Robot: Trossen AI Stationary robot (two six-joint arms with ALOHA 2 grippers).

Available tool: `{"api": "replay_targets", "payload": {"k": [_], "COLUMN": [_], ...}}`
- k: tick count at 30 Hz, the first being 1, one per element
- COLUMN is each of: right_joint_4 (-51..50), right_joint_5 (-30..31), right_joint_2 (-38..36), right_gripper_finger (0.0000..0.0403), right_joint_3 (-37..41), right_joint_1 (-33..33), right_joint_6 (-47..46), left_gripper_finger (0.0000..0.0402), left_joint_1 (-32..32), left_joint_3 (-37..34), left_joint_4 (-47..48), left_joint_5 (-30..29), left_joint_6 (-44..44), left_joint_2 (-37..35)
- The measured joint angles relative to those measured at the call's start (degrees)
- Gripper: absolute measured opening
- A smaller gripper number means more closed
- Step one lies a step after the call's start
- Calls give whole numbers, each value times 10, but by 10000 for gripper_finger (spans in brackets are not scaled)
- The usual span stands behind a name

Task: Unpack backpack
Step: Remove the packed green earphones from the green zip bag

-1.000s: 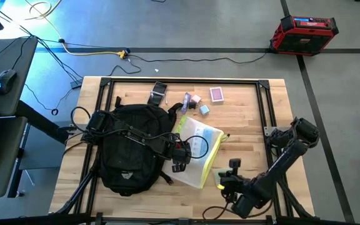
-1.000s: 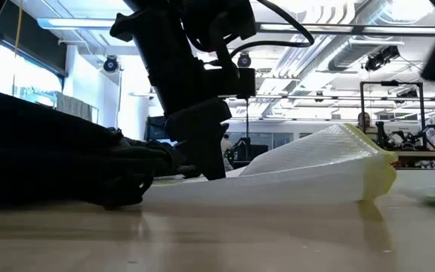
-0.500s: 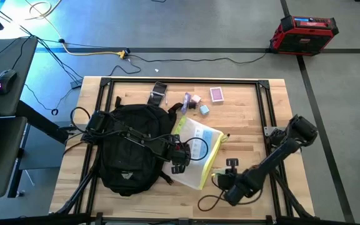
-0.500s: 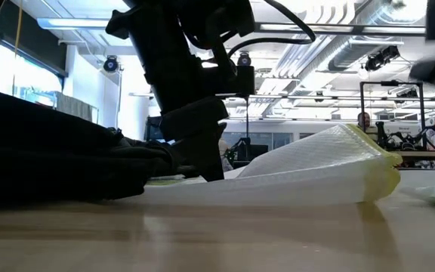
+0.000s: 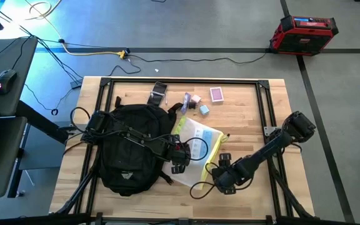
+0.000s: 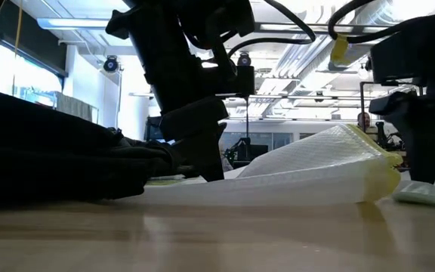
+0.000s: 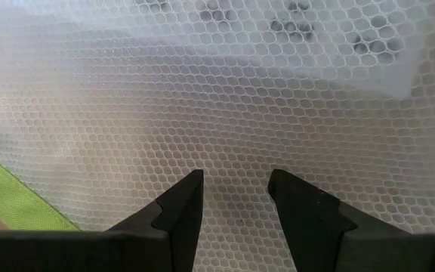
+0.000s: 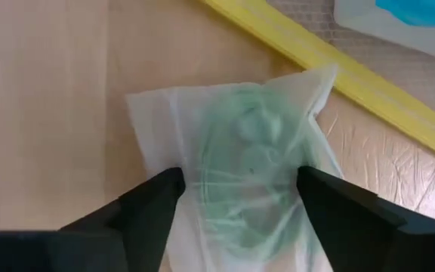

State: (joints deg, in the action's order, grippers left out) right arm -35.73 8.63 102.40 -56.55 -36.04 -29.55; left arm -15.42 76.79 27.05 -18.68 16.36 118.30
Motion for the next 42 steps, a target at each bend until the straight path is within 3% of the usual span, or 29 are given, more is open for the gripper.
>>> {"api": "replay_targets", "payload": {"k": [7, 11, 16, 19, 21, 26, 29, 35, 37, 42], "right_joint_4": [2, -15, -100, -153, -185, -249, -245, -124, -37, 220], "right_joint_5": [38, 20, -42, -48, -6, 261, 355, 363, 331, 153], "right_joint_2": [3, 3, 5, -5, -20, -80, -131, -211, -226, -217], "right_gripper_finger": [116, 25, 15, 6, 4, 3, 3, 2, 2, 2], "right_joint_3": [1, -6, -65, -112, -139, -154, -119, -4, 32, 87], "right_joint_1": [1, 0, -14, -25, -31, -17, 36, 235, 312, 490], "right_joint_6": [-35, -33, -17, 14, 28, 58, 60, 80, 120, 191], "left_gripper_finger": [145, 145, 145, 145, 145, 145, 145, 145, 145, 145], "left_joint_1": [-1, -2, -2, -2, -2, -5, -8, -13, -14, -16], "left_joint_3": [0, 0, 0, 0, 0, 0, 0, 0, 0, 0], "left_joint_4": [-1, -1, -2, -2, -2, -3, -4, -5, -6, -23], "left_joint_5": [1, 2, 2, 2, 1, 1, 1, 2, 2, 4], "left_joint_6": [0, 0, 0, 0, 0, 0, 0, 0, 0, 0], "left_joint_2": [0, 0, 0, 0, 0, 0, 0, 0, 0, 1]}}
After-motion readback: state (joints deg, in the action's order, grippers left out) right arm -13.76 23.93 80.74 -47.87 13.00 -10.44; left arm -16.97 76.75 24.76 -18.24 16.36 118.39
